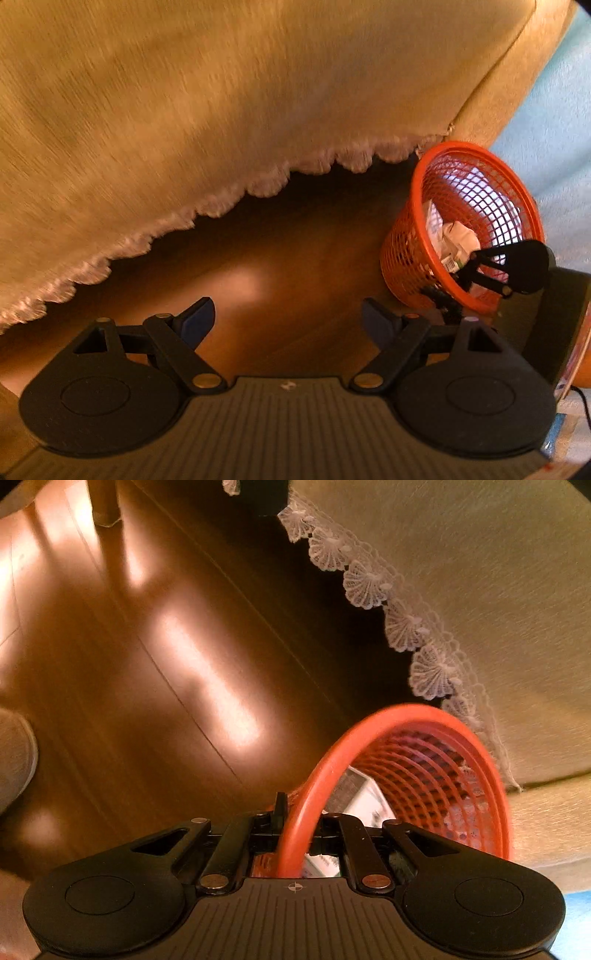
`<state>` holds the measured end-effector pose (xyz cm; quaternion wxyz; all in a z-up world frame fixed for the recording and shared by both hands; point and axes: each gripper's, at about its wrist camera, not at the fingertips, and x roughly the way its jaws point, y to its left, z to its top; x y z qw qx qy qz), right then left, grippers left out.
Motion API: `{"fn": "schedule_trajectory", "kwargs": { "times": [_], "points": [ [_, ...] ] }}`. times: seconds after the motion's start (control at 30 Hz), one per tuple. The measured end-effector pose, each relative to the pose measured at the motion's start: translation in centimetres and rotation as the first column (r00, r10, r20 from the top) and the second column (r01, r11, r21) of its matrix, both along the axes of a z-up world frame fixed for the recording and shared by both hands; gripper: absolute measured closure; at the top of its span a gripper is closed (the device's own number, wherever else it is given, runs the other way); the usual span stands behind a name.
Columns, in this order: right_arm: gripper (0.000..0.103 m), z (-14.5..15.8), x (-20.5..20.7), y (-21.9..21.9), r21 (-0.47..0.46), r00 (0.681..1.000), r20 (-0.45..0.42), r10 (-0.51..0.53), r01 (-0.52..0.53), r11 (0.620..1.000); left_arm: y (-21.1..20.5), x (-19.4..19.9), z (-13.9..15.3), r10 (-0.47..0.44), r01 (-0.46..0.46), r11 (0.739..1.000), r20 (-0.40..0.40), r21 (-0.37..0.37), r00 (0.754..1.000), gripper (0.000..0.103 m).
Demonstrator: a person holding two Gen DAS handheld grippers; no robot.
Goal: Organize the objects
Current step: 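Carry the filled orange basket off the sofa down to the floor with the right gripper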
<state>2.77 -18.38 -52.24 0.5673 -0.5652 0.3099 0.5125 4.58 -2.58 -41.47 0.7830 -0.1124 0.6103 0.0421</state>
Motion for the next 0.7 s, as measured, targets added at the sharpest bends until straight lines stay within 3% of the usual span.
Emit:
{"fn": "schedule_trajectory", "kwargs": {
  "times": [0.17, 0.2, 0.27, 0.33, 0.57, 0.7],
  "points": [
    [0.095, -1.1, 0.5, 0.7, 0.028, 0.993, -0.009, -0.115, 0.115, 0.993, -1.0, -0.7, -0.6, -0.015, 0.015, 1.000, -0.014, -0.012, 1.000, 0.020],
    [0.090, -1.1, 0.9, 0.9, 0.024, 0.987, -0.027, -0.156, 0.157, 0.987, -1.0, -0.7, -0.5, -0.018, 0.018, 1.000, -0.013, -0.015, 1.000, 0.020],
    [0.052, -1.0, 1.4, 0.8, 0.028, 0.973, -0.046, -0.225, 0.227, 0.974, -1.1, -0.7, -0.3, -0.018, 0.017, 1.000, -0.011, -0.016, 1.000, 0.020],
    [0.041, -0.6, 1.5, 0.5, 0.042, 0.963, -0.045, -0.267, 0.268, 0.962, -1.1, -0.5, -0.2, -0.019, 0.019, 1.000, -0.008, -0.011, 1.000, 0.020],
    [0.041, 2.4, 1.1, -0.1, 0.084, 0.945, -0.055, -0.322, 0.326, 0.942, -1.6, -0.9, 2.9, -0.021, 0.021, 1.000, 0.009, 0.008, 1.000, 0.020],
    [0.041, 6.9, -0.3, -0.4, 0.137, 0.928, -0.058, -0.367, 0.371, 0.918, -2.1, -1.0, 5.6, -0.026, 0.025, 1.000, 0.017, 0.017, 1.000, 0.020]
  ]
}}
